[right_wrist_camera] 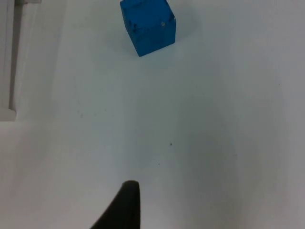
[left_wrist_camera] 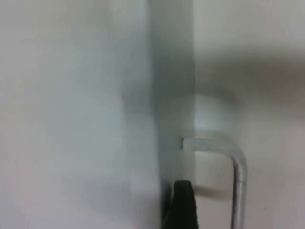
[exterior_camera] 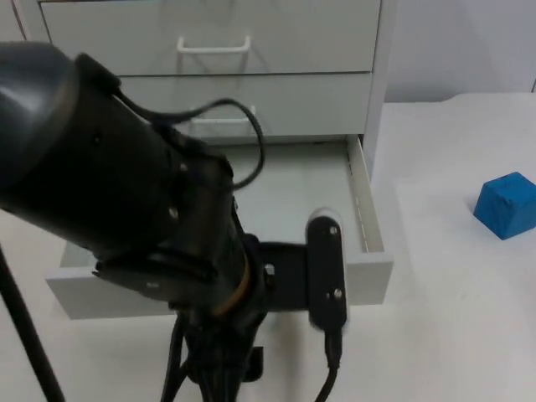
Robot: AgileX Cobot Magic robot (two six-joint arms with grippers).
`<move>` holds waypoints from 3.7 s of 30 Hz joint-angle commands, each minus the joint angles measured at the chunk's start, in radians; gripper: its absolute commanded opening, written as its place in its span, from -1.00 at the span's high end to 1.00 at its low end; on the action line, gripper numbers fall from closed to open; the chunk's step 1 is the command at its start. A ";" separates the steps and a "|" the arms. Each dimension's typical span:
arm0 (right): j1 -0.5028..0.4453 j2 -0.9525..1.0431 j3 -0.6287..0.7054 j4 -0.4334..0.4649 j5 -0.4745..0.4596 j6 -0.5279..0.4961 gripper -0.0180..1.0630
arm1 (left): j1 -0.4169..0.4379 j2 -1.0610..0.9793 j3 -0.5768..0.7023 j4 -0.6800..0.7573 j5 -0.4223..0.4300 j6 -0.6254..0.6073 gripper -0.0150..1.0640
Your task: Open the drawer with the left hand, place the block into the drawer with the right hand, then close the drawer with the left hand.
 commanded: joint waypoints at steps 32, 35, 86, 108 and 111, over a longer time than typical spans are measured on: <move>-0.003 -0.003 -0.006 0.000 0.020 -0.001 -0.98 | 0.550 -0.641 0.077 -1.068 0.274 0.360 -0.29; -0.003 -0.003 -0.006 0.000 0.020 -0.001 -0.98 | 0.696 -0.721 0.116 -1.070 0.278 0.310 -0.29; -0.003 0.315 -0.270 0.096 0.027 -0.198 -0.98 | 0.907 -1.414 0.131 -1.068 0.522 0.260 -0.98; 0.102 1.135 -0.732 0.054 -0.198 -0.344 -0.98 | 0.907 -1.414 0.131 -1.064 0.506 0.260 -0.98; 0.104 1.181 -0.734 0.051 -0.230 -0.344 -0.98 | 0.907 -1.414 0.131 -1.066 0.505 0.260 -0.98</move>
